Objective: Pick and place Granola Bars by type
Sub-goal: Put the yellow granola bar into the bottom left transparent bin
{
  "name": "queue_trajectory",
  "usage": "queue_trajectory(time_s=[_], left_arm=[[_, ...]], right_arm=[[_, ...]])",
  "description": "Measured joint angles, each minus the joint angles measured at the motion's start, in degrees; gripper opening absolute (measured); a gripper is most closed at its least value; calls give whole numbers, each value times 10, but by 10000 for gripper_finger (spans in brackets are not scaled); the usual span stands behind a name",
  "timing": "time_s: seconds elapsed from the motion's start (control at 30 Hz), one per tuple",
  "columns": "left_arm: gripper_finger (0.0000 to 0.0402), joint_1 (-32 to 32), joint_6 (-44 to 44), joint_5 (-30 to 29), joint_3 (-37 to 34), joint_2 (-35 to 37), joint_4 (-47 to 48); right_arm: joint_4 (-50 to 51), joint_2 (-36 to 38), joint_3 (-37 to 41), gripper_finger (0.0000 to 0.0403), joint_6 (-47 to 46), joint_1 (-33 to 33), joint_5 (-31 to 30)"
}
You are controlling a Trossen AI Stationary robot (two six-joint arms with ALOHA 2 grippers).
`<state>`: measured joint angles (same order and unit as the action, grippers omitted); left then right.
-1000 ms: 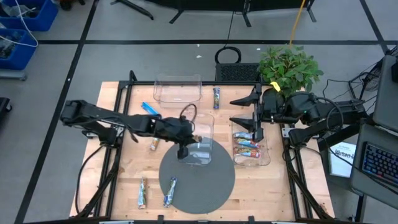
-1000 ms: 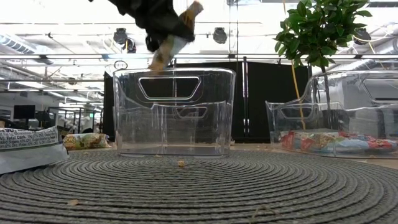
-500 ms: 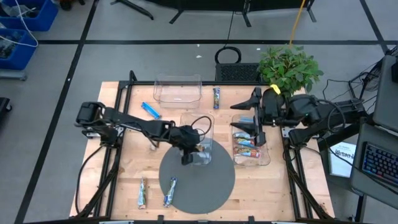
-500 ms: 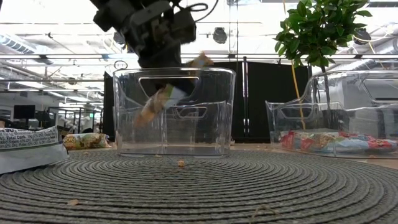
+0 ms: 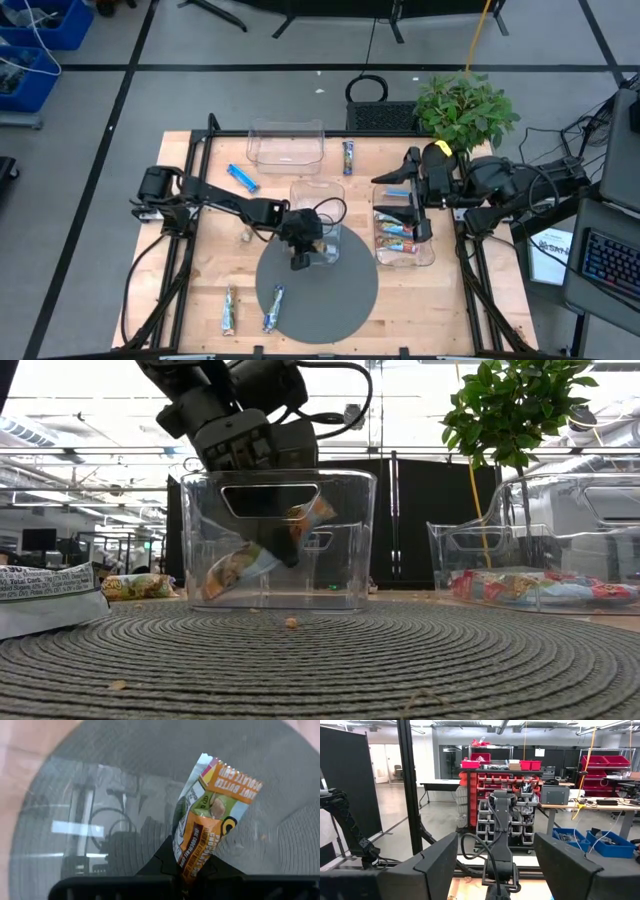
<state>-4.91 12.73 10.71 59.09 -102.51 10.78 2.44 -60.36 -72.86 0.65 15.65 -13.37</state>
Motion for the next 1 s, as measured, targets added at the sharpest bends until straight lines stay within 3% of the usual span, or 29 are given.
queue_trajectory(time_s=[0.23, 0.63, 1.0], left_arm=[[64, 1, -20, 1, 10, 2, 3], [186, 12, -36, -24, 110, 3, 78], [312, 30, -40, 33, 205, 3, 140]], right_arm=[[2, 0, 0, 251, 0, 2, 0], [26, 0, 0, 251, 0, 2, -3], [24, 0, 0, 251, -4, 2, -1]])
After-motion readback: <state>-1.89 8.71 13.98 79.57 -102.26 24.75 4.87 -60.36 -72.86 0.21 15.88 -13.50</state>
